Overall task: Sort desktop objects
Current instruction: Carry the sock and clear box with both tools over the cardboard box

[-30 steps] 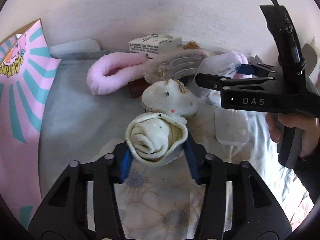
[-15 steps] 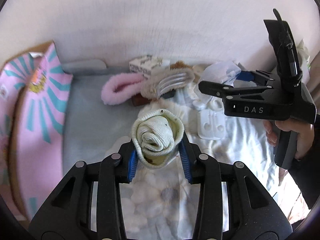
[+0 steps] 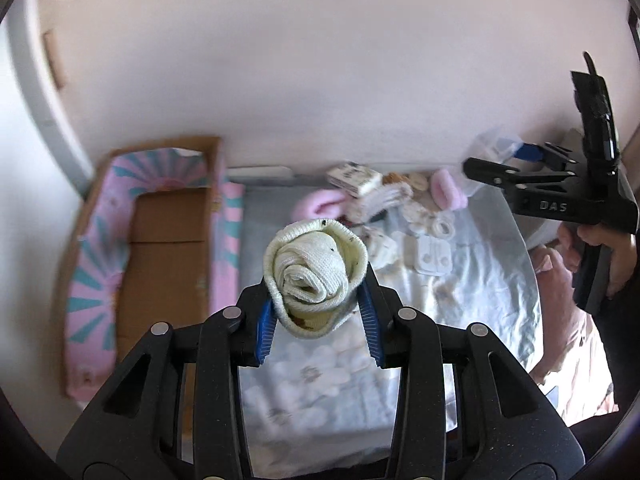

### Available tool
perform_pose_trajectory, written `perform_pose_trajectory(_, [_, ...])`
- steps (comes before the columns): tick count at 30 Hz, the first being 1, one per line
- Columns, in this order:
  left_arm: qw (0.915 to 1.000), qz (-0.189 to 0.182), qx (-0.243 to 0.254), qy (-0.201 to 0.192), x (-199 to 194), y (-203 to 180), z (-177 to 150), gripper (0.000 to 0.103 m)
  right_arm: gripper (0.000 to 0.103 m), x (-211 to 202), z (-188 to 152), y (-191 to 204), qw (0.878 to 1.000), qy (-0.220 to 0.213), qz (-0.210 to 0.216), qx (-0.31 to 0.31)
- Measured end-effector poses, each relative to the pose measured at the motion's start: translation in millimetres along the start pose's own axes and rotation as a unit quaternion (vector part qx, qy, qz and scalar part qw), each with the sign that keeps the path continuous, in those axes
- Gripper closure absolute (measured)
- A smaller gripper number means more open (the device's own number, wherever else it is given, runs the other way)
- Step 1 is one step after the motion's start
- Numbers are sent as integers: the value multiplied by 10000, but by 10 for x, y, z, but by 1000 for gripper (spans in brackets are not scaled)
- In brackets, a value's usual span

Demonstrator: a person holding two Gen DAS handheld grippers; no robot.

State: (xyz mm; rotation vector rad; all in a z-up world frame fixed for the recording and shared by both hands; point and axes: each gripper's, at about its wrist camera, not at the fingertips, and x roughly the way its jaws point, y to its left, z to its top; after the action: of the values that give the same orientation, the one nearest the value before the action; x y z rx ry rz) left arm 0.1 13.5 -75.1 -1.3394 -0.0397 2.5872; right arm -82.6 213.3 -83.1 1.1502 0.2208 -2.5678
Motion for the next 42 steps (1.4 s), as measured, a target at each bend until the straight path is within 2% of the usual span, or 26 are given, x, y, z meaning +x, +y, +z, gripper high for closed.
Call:
perform_pose_trajectory(5, [9994,68,-329,-14,-178,294,27,70,17,-30,138,161,9997,70,147,-200])
perform_pose_trajectory(12, [9986,237,-462,-92,-412,636,44,70,17,57,439,432,9978,260,385,-470])
perform_pose_trajectory(23, [9965,407,-731,54,-439,1153,-62,70,17,335,956,1268,9857,530,884,-1333])
perform_pose_trajectory(33, [9928,322,-1091,380,-105,1501,-290,70,17,795,1213,2244,9519,1225,1271,-2503])
perform_pose_trajectory(37, [9902,205,-1277,527,27,1592,-371,70,17,1043,1174,2629,9327,1566,1390,-2935])
perform_pose_trajectory(42, [9872,227,-1374,770,155,1645,-461,70,17,1325,1062,2899,9166,1959,1556,-3118])
